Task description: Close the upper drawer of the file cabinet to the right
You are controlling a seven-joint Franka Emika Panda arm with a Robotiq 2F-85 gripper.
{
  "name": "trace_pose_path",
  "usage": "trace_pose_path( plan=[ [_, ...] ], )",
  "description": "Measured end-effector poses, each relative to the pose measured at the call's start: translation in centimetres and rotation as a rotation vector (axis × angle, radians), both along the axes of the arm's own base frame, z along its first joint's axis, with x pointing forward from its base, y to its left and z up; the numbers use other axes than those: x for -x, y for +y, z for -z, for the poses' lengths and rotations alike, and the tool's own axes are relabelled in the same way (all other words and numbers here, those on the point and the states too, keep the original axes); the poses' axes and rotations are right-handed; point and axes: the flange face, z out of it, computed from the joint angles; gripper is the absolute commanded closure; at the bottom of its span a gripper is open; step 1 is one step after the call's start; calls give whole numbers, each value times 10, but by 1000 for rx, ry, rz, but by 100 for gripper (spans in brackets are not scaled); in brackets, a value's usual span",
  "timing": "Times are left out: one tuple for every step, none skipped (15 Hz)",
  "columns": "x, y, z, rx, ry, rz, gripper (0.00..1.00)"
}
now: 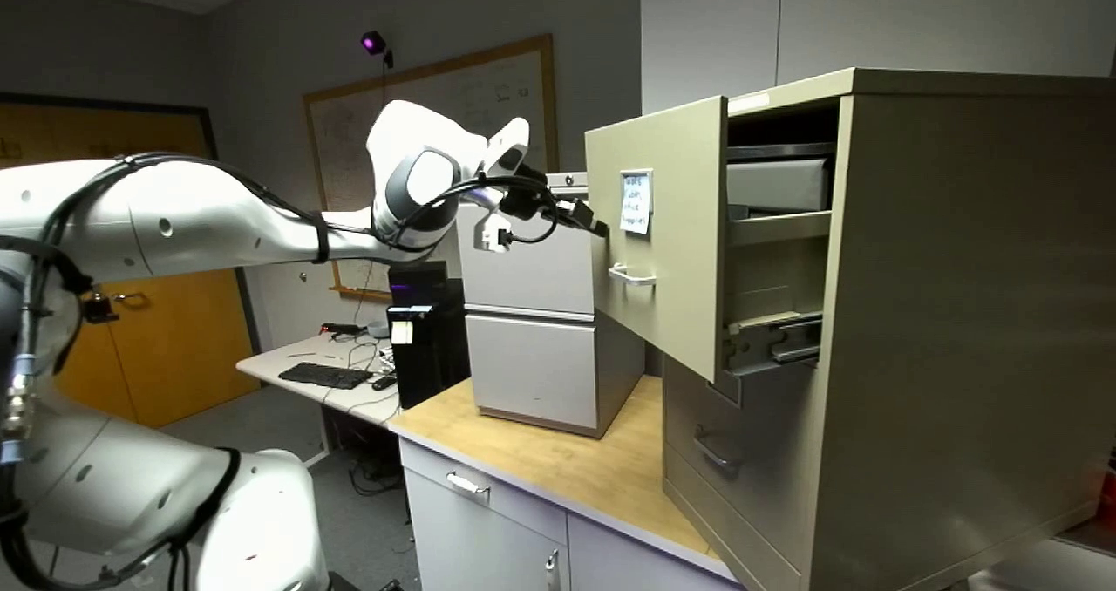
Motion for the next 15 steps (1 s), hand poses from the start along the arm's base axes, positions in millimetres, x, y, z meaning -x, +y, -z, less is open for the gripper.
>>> trace_pose_path(
  plan=[
    [0, 0, 2, 13, -8, -3, 100],
    [-1, 0, 4, 24, -15, -5, 100],
    [-2, -1, 6, 32, -20, -7, 100],
    [-4, -3, 7, 39, -25, -8, 100],
    [-8, -5, 8, 43, -30, -9, 100],
    [-12, -9, 9, 47, -35, -10, 100],
    [-17, -13, 10, 50, -39, -13, 100],
    [-23, -18, 11, 51, -40, -15, 100],
    [-30, -23, 10, 49, -39, -16, 100],
    [-38, -29, 9, 45, -35, -15, 100],
    [-45, -35, 9, 36, -33, -14, 100],
    [-52, -40, 7, 28, -31, -13, 100],
    [-59, -46, 6, 18, -28, -11, 100],
    [-66, -51, 5, 8, -23, -9, 100],
    [-73, -56, 3, -3, -17, -7, 100]
  ],
)
